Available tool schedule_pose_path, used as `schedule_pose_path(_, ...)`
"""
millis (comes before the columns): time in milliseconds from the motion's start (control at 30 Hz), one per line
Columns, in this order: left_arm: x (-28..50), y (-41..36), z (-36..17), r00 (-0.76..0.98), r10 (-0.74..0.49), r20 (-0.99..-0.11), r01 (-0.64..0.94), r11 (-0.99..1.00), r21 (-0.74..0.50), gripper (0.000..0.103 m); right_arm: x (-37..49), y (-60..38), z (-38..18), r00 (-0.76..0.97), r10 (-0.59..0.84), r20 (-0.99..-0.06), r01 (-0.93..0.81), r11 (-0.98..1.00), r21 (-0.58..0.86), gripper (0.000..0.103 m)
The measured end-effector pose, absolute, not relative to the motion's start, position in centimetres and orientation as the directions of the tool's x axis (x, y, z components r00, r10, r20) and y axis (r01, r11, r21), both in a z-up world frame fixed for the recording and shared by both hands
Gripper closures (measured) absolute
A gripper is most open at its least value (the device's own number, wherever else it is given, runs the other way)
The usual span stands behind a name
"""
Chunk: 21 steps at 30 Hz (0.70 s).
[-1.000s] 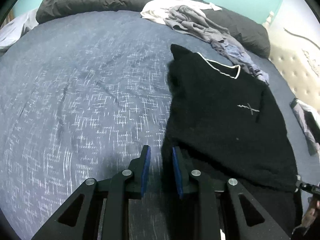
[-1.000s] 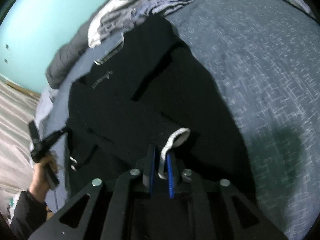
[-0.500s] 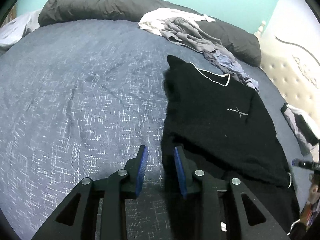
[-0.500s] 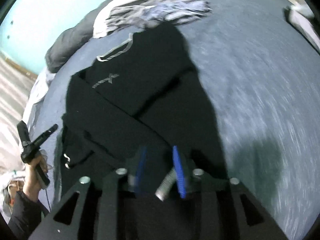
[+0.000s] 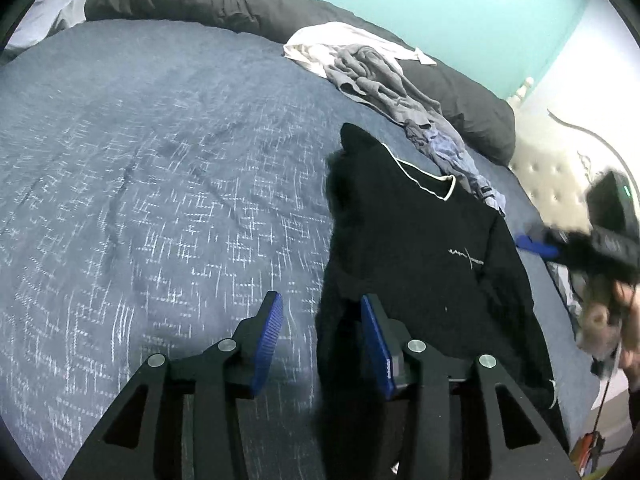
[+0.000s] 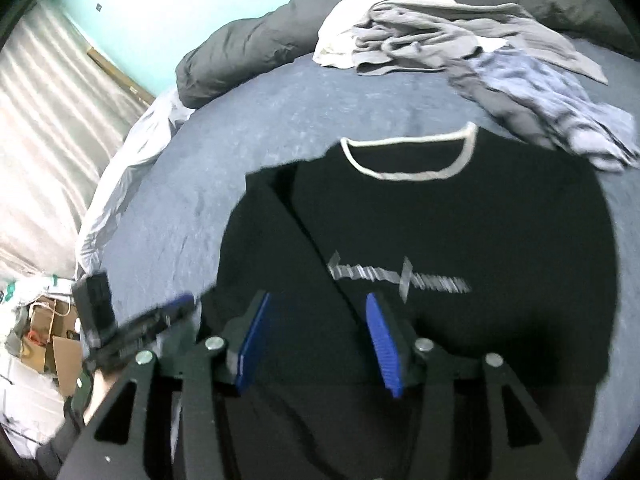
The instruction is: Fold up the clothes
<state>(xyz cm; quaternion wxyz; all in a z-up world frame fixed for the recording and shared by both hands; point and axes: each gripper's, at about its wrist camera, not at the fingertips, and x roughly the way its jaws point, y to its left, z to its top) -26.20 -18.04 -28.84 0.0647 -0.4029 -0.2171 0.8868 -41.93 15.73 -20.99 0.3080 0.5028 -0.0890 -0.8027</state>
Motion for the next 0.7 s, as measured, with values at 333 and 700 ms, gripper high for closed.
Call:
schedule_pose_path(333, -27.2, -18.0, -30.5, -0.658, 0.327, -0.678, 0.036, -0.886, -0.462, 0.057, -48.2, 4.3, -20.7, -0.255, -0.540, -0.802, 0.530, -0.772, 0.351, 0.052)
schedule_pose_path(700, -27.2, -17.8, -30.9, -0.660, 0.330, -0.675, 0.038, -0.883, -0.469, 0.057, -51.2, -4.4, -22.3, -0.248, -0.414, -0.876, 0.608, -0.771, 0.192, 0.054)
